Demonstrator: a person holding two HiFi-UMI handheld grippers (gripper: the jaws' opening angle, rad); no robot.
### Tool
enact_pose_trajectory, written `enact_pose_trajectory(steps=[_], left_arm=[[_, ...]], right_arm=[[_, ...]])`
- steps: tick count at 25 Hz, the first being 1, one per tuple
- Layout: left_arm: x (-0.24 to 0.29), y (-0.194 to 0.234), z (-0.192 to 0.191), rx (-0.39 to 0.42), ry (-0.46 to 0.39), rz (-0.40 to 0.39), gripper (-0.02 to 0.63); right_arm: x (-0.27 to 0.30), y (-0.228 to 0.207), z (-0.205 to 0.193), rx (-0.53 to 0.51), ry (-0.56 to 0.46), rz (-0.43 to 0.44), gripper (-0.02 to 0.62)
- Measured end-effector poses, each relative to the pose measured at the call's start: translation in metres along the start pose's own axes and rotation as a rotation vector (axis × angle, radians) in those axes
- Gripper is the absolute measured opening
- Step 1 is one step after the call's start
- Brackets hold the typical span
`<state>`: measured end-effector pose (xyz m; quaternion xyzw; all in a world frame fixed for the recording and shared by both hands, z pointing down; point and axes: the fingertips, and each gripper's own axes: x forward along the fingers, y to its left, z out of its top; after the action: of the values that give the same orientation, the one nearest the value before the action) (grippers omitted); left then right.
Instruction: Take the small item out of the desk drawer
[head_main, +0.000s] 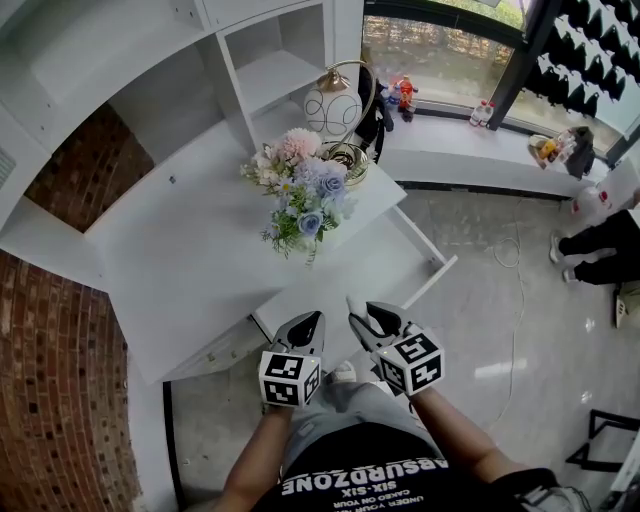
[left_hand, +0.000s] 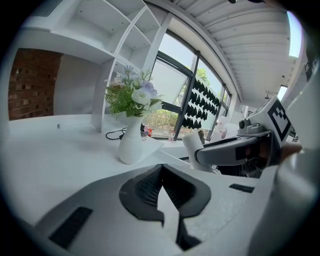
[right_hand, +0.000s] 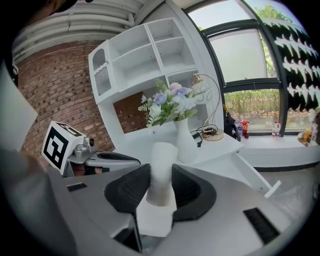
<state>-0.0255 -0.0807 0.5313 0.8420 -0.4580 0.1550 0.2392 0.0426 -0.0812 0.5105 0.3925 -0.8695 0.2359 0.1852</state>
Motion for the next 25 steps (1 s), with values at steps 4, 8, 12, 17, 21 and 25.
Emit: enact_pose_trajectory(steps=[4,8,12,17,21,25], left_arm=[[0.000,-0.010,0.005,0.003,-0.017,-0.010,0.003],[-0.002,-0.016,0.010,0.004,-0.034,-0.014,0.003],[-0.005,-0.020,0.013,0.005,-0.041,-0.017,0.003],[-0.009,-0.023,0.013,0.008,-0.044,-0.020,0.003],[-0.013,-0.026,0.014,0.009,-0.052,-0.022,0.003],[-0.018,-0.026,0.014,0.008,-0.059,-0.021,0.003]], right_arm=[[-0.008,0.000,0.000,-0.003,-0.017,-0.005,0.130],[-0.016,0.004,0.003,0.000,-0.033,0.002,0.130],[-0.024,0.010,0.009,-0.001,-0.053,0.014,0.130],[-0.030,0.017,0.014,-0.005,-0.067,0.030,0.129],[-0.035,0.022,0.018,-0.011,-0.082,0.033,0.129],[-0.037,0.026,0.019,-0.011,-0.088,0.037,0.129]])
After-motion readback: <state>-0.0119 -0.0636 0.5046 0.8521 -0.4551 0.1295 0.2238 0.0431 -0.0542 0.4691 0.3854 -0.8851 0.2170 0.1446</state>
